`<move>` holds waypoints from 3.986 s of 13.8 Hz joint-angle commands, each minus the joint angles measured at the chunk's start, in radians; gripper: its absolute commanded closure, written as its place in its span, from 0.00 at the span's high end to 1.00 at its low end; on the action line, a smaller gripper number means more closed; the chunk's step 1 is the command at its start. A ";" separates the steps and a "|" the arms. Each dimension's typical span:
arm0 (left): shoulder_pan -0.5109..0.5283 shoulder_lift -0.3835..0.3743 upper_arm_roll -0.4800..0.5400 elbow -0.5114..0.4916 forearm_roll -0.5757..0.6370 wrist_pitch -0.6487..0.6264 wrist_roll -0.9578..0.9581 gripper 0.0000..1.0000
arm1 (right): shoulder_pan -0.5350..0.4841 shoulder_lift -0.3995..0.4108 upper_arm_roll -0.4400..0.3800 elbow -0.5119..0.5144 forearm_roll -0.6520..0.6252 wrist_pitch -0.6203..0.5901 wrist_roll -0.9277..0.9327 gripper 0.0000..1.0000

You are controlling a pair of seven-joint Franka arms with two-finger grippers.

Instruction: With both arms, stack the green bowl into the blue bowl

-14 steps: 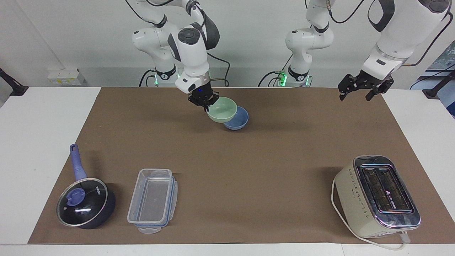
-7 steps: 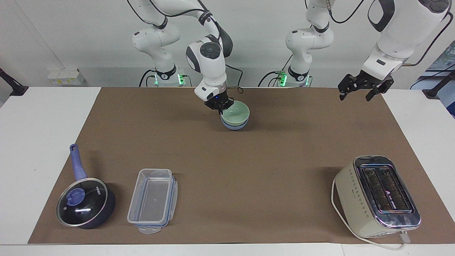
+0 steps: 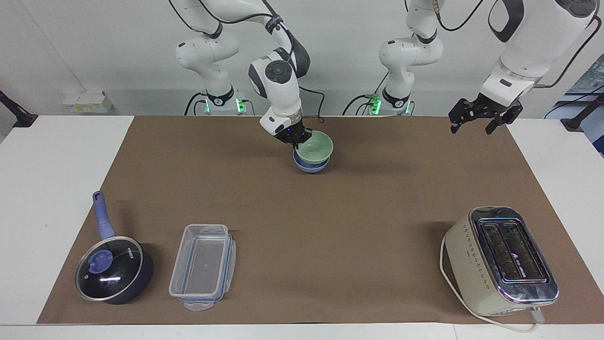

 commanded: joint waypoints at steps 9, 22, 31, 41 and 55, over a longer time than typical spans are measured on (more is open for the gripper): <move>0.011 0.005 -0.009 0.014 0.010 -0.020 0.008 1.00 | -0.013 0.017 -0.001 -0.025 0.028 0.083 -0.018 0.00; 0.011 0.005 -0.009 0.014 0.010 -0.020 0.008 1.00 | -0.023 -0.027 -0.008 -0.002 0.022 0.024 0.002 0.86; 0.011 0.005 -0.009 0.014 0.010 -0.020 0.008 1.00 | -0.368 -0.213 -0.014 0.140 -0.121 -0.229 -0.331 1.00; 0.011 0.005 -0.009 0.014 0.010 -0.020 0.008 1.00 | -0.560 -0.044 -0.013 0.680 -0.279 -0.562 -0.451 1.00; 0.011 0.005 -0.009 0.014 0.010 -0.020 0.008 1.00 | -0.611 0.028 -0.011 0.796 -0.212 -0.742 -0.488 1.00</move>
